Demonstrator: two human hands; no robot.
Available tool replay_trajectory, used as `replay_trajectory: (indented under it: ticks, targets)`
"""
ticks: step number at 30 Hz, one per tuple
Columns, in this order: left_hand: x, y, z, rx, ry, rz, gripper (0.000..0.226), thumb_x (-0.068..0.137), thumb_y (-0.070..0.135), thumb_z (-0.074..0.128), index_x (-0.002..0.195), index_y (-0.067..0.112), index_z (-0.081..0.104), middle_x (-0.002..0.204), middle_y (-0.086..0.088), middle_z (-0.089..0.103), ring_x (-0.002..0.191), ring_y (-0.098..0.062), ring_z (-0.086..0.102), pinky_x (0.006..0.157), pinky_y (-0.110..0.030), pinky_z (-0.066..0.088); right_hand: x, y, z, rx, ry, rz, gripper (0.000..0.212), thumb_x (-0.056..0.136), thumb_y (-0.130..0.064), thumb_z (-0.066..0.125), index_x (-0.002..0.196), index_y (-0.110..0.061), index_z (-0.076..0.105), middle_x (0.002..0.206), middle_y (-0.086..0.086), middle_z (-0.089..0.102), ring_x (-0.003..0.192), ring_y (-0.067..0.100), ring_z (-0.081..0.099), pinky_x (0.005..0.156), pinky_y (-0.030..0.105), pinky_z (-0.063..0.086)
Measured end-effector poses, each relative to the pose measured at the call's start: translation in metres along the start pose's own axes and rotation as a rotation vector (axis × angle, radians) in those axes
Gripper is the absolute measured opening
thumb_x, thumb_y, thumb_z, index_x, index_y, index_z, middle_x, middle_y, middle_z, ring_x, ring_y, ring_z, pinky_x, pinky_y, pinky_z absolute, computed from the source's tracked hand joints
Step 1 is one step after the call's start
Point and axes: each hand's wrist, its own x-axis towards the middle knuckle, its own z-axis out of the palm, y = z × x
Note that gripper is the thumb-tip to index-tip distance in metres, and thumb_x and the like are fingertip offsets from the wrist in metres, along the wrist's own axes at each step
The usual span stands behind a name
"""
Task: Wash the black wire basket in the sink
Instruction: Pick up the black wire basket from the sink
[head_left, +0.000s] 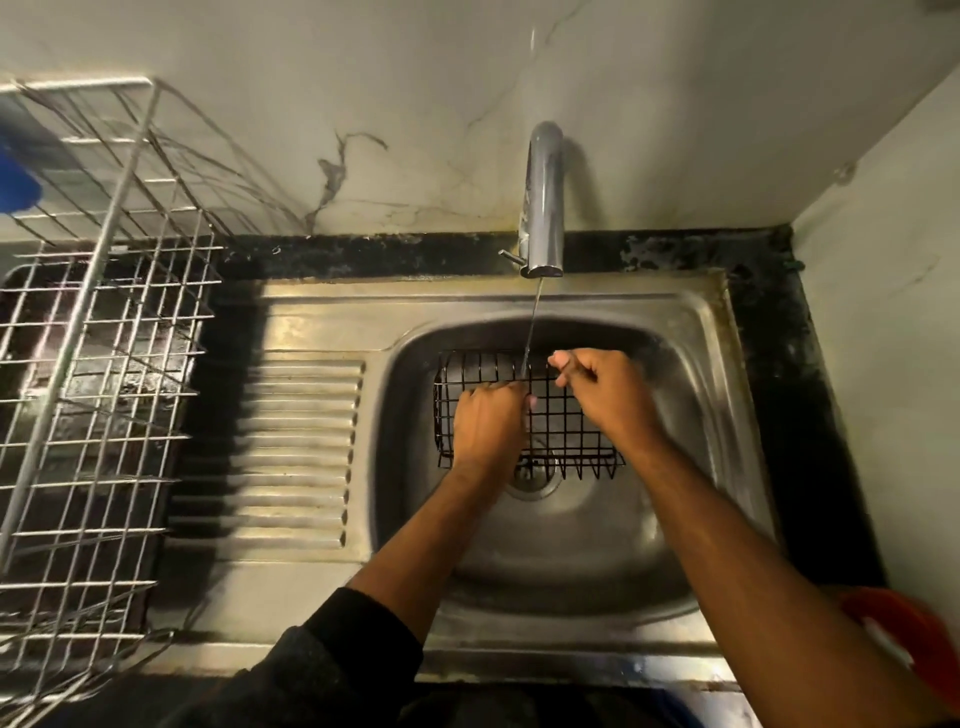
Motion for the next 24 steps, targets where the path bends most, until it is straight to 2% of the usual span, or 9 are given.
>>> replay_trajectory:
  ticks: [3,6,8,11,14,17,19,21,24]
  targets:
    - [-0.007,0.012,-0.020,0.083,0.002,-0.043,0.028,0.106,0.036,0.049,0.110,0.016,0.069,0.092,-0.001,0.072,0.077,-0.016,0.057,0.082,-0.034,0.047,-0.006,-0.011,-0.006,0.015,0.060,-0.032,0.031,0.101,-0.034,0.056,0.104,-0.011,0.076,0.089,0.002,0.073,0.084,0.017,0.068,0.076,0.033,0.055]
    - [-0.016,0.019,-0.037,0.115,0.005,-0.129,0.022,0.106,0.029,0.052,0.110,0.017,0.070,0.082,0.001,0.062,0.073,-0.015,0.056,0.071,-0.030,0.046,-0.016,-0.015,-0.010,-0.029,0.124,-0.127,0.031,0.101,-0.032,0.057,0.106,-0.007,0.075,0.096,0.006,0.069,0.086,0.022,0.066,0.078,0.035,0.055]
    - [-0.023,0.022,-0.046,0.112,0.021,-0.191,0.017,0.105,0.022,0.056,0.108,0.017,0.072,0.083,0.000,0.066,0.075,-0.020,0.062,0.068,-0.031,0.046,-0.023,-0.014,-0.011,-0.041,0.107,-0.172,0.031,0.101,-0.029,0.056,0.117,-0.008,0.072,0.116,0.007,0.068,0.104,0.022,0.065,0.093,0.031,0.052]
    - [-0.034,0.022,-0.058,0.088,0.094,-0.240,0.016,0.103,0.020,0.059,0.101,0.018,0.074,0.091,-0.007,0.075,0.086,-0.029,0.072,0.073,-0.039,0.055,-0.035,-0.009,-0.009,-0.126,0.131,-0.170,0.037,0.102,-0.030,0.052,0.133,-0.012,0.063,0.145,0.008,0.053,0.132,0.022,0.050,0.111,0.031,0.038]
    - [-0.039,0.017,-0.064,-0.044,0.128,-0.321,0.020,0.102,0.026,0.060,0.096,0.016,0.076,0.089,-0.007,0.076,0.082,-0.028,0.073,0.074,-0.039,0.060,-0.049,-0.006,-0.006,-0.211,0.135,-0.105,0.049,0.104,-0.037,0.045,0.148,-0.016,0.046,0.160,0.008,0.033,0.146,0.026,0.030,0.118,0.046,0.030]
    - [-0.044,0.009,-0.067,-0.339,0.151,-0.391,0.021,0.100,0.030,0.062,0.090,0.017,0.075,0.080,-0.001,0.075,0.071,-0.020,0.074,0.069,-0.040,0.064,-0.059,-0.009,-0.006,-0.263,0.113,-0.054,0.061,0.103,-0.045,0.042,0.157,-0.021,0.026,0.166,0.007,0.013,0.151,0.027,0.017,0.117,0.051,0.024]
    - [-0.050,0.007,-0.070,-0.489,0.152,-0.437,0.019,0.100,0.027,0.063,0.091,0.016,0.075,0.077,-0.001,0.075,0.063,-0.014,0.073,0.057,-0.031,0.062,-0.062,-0.014,-0.005,-0.165,0.116,0.010,0.072,0.101,-0.050,0.044,0.160,-0.019,0.014,0.167,0.009,0.004,0.151,0.030,0.015,0.116,0.049,0.026]
    - [-0.060,0.008,-0.075,-0.585,0.158,-0.458,0.020,0.102,0.024,0.061,0.090,0.013,0.073,0.078,-0.004,0.075,0.058,-0.012,0.070,0.047,-0.023,0.053,-0.066,-0.022,-0.006,0.053,0.097,0.131,0.081,0.099,-0.052,0.047,0.159,-0.013,0.010,0.166,0.012,0.006,0.150,0.030,0.020,0.114,0.040,0.030]
    - [-0.071,0.009,-0.076,-0.720,0.175,-0.476,0.021,0.103,0.024,0.060,0.088,0.013,0.072,0.078,-0.005,0.076,0.058,-0.016,0.072,0.050,-0.028,0.058,-0.072,-0.034,-0.008,0.481,-0.006,0.306,0.066,0.097,-0.053,0.052,0.148,-0.014,0.036,0.152,0.007,0.043,0.130,0.016,0.044,0.101,0.031,0.036]
